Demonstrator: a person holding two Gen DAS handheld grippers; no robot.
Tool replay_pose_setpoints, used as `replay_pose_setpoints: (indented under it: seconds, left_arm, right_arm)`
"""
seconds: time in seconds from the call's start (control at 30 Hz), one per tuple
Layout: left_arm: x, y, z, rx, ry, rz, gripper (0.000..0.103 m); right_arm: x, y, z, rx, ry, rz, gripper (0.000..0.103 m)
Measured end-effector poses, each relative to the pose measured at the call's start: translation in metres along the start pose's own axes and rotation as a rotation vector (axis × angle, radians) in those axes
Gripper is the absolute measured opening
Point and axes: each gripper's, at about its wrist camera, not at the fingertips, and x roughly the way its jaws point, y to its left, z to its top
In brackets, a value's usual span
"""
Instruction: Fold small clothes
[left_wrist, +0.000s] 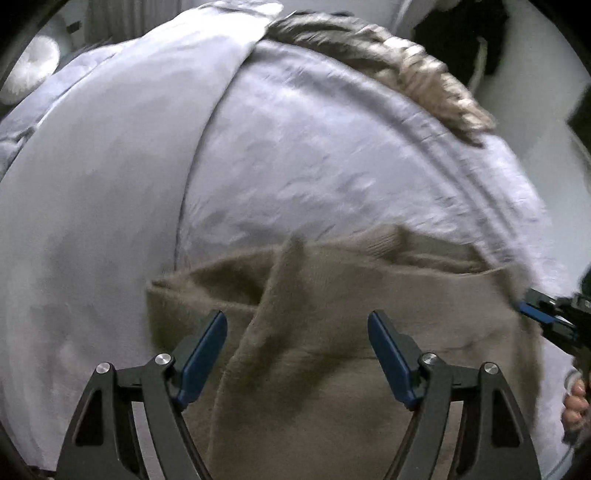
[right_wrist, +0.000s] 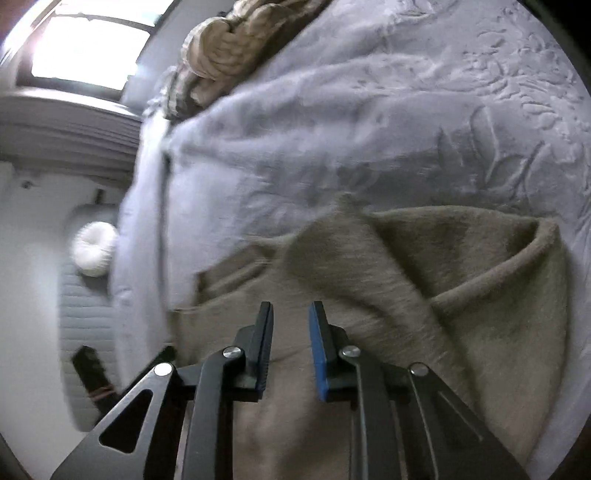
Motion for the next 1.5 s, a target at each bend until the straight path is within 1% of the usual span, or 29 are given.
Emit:
replay_pose_setpoints:
  seconds: [0.03, 0.1, 0.17, 0.2, 0.23, 0.27, 0.33, 0.37, 0.43, 0.47, 0.5, 0.57, 0.67, 0.83, 0.87, 0.9, 0.97, 1.0, 1.07, 1.13, 1.2, 1.23, 1.3, 1.33, 1.37, 1.4, 1.43, 1.5]
  left_arm:
    - [0.01, 0.005, -0.002, -0.015, 0.012, 0.031, 0.079]
    - [0.022, 0.014, -0.005, -0.033, 0.02, 0.082, 0.079]
    - [0.026, 0.024, -0.006, -0.043, 0.012, 0.082, 0.079]
    - [0.025, 0.028, -0.006, -0.042, 0.005, 0.087, 0.079]
    - [0.022, 0.029, -0.005, -0.032, -0.006, 0.11, 0.079]
    - [0.019, 0.03, -0.005, -0.022, -0.014, 0.131, 0.079]
    - [0.012, 0.035, -0.003, -0.008, -0.025, 0.171, 0.079]
    - [0.011, 0.038, -0.003, -0.01, -0.025, 0.173, 0.079]
    - [0.003, 0.046, -0.002, -0.018, -0.019, 0.174, 0.079]
    - [-0.001, 0.05, -0.003, -0.019, -0.016, 0.178, 0.079]
    - [-0.006, 0.053, -0.006, -0.021, -0.013, 0.177, 0.079]
    - [-0.015, 0.056, -0.012, -0.026, -0.003, 0.158, 0.079]
    - [-0.027, 0.058, -0.029, -0.031, 0.035, 0.11, 0.079]
    - [-0.039, 0.05, -0.066, -0.022, 0.13, 0.017, 0.079]
    - [-0.041, 0.048, -0.073, -0.019, 0.145, 0.002, 0.079]
    - [-0.042, 0.045, -0.08, -0.015, 0.16, -0.012, 0.079]
    - [-0.043, 0.043, -0.095, -0.012, 0.189, -0.033, 0.079]
    - [-0.043, 0.043, -0.102, -0.012, 0.203, -0.044, 0.079]
    - [-0.041, 0.043, -0.115, -0.019, 0.232, -0.059, 0.079]
    - [-0.04, 0.045, -0.124, -0.031, 0.248, -0.076, 0.078]
    - [-0.04, 0.048, -0.13, -0.041, 0.245, -0.097, 0.07]
    - [-0.04, 0.049, -0.133, -0.049, 0.249, -0.115, 0.058]
    - [-0.038, 0.053, -0.136, -0.069, 0.256, -0.133, 0.039]
    - [-0.036, 0.055, -0.136, -0.073, 0.258, -0.135, 0.024]
    - [-0.035, 0.057, -0.134, -0.077, 0.261, -0.134, 0.011]
    - [-0.036, 0.061, -0.133, -0.089, 0.258, -0.155, 0.011]
    - [-0.039, 0.063, -0.132, -0.096, 0.249, -0.17, 0.009]
    - [-0.05, 0.064, -0.132, -0.081, 0.228, -0.188, 0.009]
  right_arm:
    - [0.003, -0.003, 0.0, -0.021, -0.007, -0.053, 0.022]
    - [0.003, -0.017, 0.0, -0.055, -0.031, -0.129, 0.012]
    - [0.0, -0.027, 0.002, -0.041, -0.046, -0.132, 0.006]
    - [-0.004, -0.032, 0.002, -0.027, -0.06, -0.13, 0.006]
    - [-0.007, -0.034, 0.003, -0.021, -0.073, -0.139, 0.006]
    - [-0.012, -0.035, 0.003, -0.017, -0.093, -0.163, 0.006]
    - [-0.02, -0.032, 0.004, -0.02, -0.119, -0.211, 0.01]
    - [-0.024, -0.031, 0.004, -0.02, -0.129, -0.23, 0.012]
    - [-0.032, -0.029, 0.005, -0.017, -0.14, -0.263, 0.018]
    - [-0.038, -0.029, 0.003, -0.011, -0.143, -0.261, 0.025]
    - [-0.041, -0.026, 0.001, -0.006, -0.144, -0.251, 0.031]
    - [-0.048, -0.023, -0.008, -0.005, -0.14, -0.226, 0.038]
    - [-0.051, -0.011, -0.035, -0.021, -0.094, -0.162, 0.04]
    - [-0.035, 0.017, -0.104, -0.034, 0.06, -0.008, 0.044]
    - [-0.03, 0.021, -0.119, -0.029, 0.095, 0.023, 0.047]
    - [-0.021, 0.026, -0.139, -0.011, 0.146, 0.063, 0.05]
    - [-0.007, 0.029, -0.172, 0.046, 0.23, 0.123, 0.051]
    - [0.0, 0.028, -0.186, 0.073, 0.265, 0.14, 0.051]
    - [0.011, 0.025, -0.207, 0.117, 0.301, 0.14, 0.051]
    - [0.021, 0.016, -0.222, 0.196, 0.306, 0.144, 0.051]
    - [0.03, 0.005, -0.226, 0.283, 0.273, 0.17, 0.051]
    - [0.032, 0.002, -0.226, 0.318, 0.255, 0.184, 0.051]
    - [0.037, -0.005, -0.224, 0.379, 0.211, 0.228, 0.05]
    - [0.037, -0.005, -0.223, 0.386, 0.197, 0.236, 0.044]
    - [0.037, -0.003, -0.22, 0.381, 0.182, 0.23, 0.013]
    - [0.036, 0.002, -0.215, 0.357, 0.176, 0.194, 0.008]
    - [0.036, 0.008, -0.213, 0.335, 0.177, 0.178, 0.008]
    - [0.029, 0.021, -0.21, 0.259, 0.178, 0.148, 0.008]
